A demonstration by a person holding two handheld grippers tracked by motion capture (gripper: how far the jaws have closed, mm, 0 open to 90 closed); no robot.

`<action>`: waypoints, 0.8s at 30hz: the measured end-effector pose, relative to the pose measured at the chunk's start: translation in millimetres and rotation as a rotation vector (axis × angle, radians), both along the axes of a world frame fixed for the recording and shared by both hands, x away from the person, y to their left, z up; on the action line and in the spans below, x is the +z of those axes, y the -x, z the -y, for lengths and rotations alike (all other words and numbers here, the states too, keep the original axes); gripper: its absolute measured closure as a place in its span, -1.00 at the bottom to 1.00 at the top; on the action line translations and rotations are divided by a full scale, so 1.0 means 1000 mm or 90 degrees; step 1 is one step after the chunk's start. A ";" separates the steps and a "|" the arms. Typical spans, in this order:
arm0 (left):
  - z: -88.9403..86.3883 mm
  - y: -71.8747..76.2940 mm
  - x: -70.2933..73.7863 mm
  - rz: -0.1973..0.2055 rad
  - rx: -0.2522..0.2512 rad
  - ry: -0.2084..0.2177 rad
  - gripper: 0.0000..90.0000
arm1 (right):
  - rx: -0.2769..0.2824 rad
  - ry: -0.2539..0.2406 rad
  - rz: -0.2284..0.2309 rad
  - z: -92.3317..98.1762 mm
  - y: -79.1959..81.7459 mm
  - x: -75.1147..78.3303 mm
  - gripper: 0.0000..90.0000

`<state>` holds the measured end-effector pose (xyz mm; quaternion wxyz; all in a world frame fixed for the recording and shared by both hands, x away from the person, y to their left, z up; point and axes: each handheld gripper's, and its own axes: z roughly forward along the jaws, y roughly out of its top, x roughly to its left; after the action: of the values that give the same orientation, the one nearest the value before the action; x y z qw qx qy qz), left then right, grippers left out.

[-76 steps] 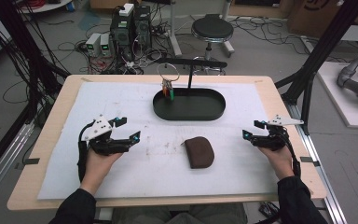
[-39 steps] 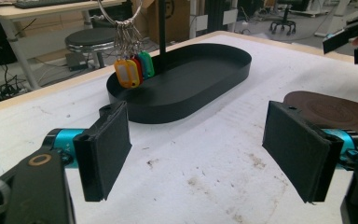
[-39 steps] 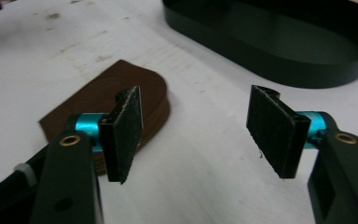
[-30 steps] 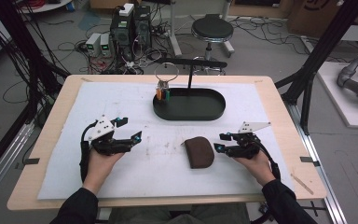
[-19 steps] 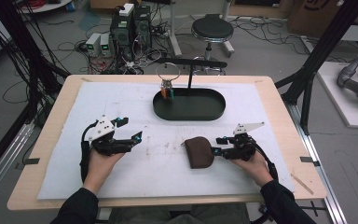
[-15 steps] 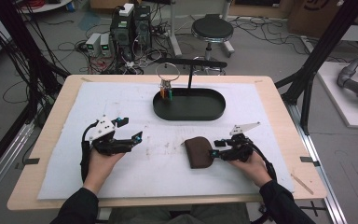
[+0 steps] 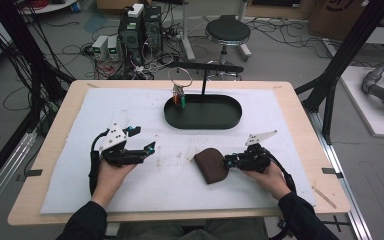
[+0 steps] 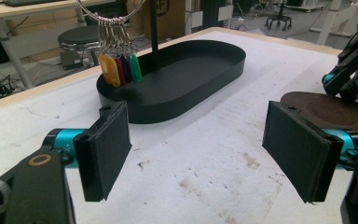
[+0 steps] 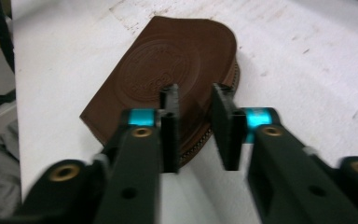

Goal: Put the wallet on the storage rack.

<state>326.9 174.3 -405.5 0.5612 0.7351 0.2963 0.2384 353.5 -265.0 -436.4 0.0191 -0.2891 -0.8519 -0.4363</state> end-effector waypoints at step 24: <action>0.012 0.002 0.001 0.003 -0.029 0.002 -0.49 | -0.034 -0.039 0.147 0.013 0.009 0.037 1.00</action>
<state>324.8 162.1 -404.0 0.5683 0.7404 0.2783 0.2267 344.9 -278.4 -399.0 -0.0820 -0.2586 -0.8266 -0.4930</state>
